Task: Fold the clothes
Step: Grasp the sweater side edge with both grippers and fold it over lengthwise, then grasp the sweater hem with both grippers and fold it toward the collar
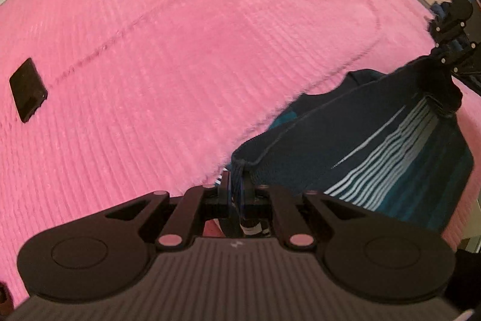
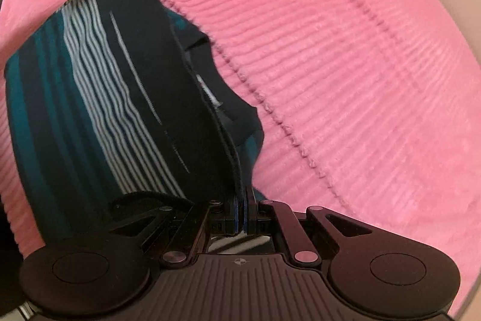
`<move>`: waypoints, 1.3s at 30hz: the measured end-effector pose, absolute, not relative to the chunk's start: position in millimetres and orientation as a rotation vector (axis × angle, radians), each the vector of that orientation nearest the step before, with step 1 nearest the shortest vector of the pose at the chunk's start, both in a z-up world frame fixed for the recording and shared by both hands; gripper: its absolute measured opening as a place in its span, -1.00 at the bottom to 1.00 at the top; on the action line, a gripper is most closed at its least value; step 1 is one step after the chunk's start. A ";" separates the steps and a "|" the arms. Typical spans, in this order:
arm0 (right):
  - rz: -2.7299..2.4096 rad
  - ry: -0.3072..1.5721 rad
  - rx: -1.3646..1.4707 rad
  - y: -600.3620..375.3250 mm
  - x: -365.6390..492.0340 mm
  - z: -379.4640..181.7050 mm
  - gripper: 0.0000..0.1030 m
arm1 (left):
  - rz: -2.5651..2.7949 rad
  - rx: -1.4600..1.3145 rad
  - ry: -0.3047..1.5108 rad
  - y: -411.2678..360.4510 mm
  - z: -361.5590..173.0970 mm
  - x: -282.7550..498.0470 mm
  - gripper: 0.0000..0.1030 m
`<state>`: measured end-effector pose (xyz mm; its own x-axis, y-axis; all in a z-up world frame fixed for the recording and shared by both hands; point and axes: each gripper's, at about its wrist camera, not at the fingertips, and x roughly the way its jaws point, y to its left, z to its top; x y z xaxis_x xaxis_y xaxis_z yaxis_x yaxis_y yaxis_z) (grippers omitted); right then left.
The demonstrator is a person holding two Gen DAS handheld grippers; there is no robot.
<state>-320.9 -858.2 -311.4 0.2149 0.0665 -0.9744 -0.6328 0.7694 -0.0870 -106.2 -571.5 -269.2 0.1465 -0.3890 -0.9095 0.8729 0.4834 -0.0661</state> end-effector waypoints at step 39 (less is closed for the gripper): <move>-0.149 0.996 0.506 -997.6 -397.4 -331.6 -0.89 | -0.768 0.336 1.144 -567.5 -307.7 -90.5 -0.97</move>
